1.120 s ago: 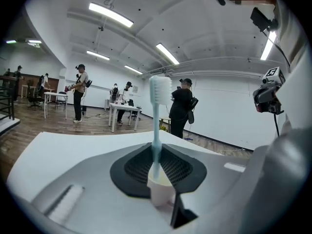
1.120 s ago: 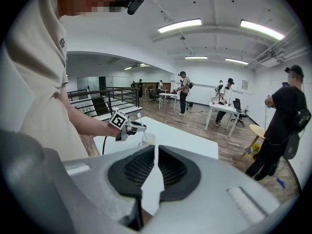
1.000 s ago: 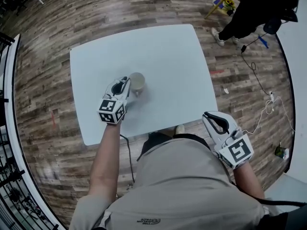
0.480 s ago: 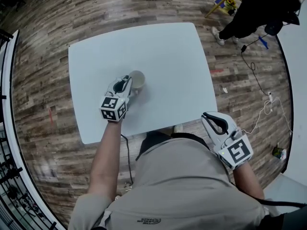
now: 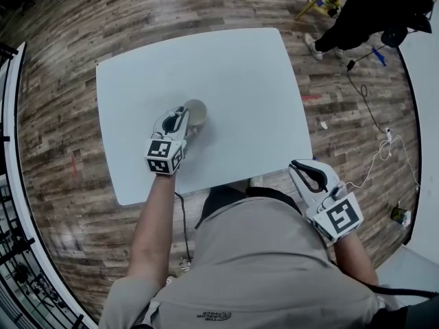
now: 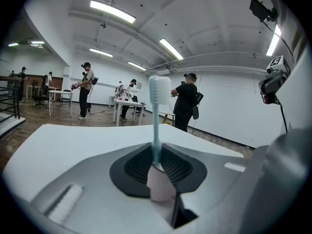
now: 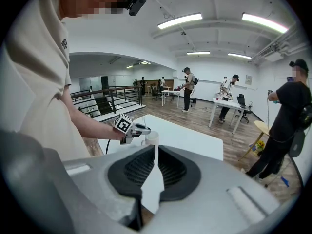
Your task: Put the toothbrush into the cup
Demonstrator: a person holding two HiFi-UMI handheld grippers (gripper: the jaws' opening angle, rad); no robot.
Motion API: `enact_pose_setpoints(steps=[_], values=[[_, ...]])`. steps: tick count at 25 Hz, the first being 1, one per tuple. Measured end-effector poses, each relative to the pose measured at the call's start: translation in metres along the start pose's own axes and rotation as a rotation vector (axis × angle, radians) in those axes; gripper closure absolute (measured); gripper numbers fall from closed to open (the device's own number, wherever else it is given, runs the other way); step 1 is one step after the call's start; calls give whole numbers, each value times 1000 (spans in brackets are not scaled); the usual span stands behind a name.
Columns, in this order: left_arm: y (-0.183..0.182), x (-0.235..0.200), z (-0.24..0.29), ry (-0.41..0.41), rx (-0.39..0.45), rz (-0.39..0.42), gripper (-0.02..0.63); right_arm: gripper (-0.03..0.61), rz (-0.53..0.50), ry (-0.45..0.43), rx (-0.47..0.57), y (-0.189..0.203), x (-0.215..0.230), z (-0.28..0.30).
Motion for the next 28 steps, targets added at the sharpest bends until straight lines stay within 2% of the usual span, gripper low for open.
enact_pose_setpoints(steps=[18,28], values=[[0,5,2,-23,-9,20,537,555,12,-7,6,5,6,-3],[0,-1,-3,-45,-12,-2,457,555,12,-2,18,3,9,-4]])
Point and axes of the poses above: the fingertips, and each gripper's own axes: z forward along the fingers, x to its right, y out of its underside, the point moved 2 cm from there along -z, backward along the fingers, and after that the axes turned 13 degrees about y, right-handed, at the moved point
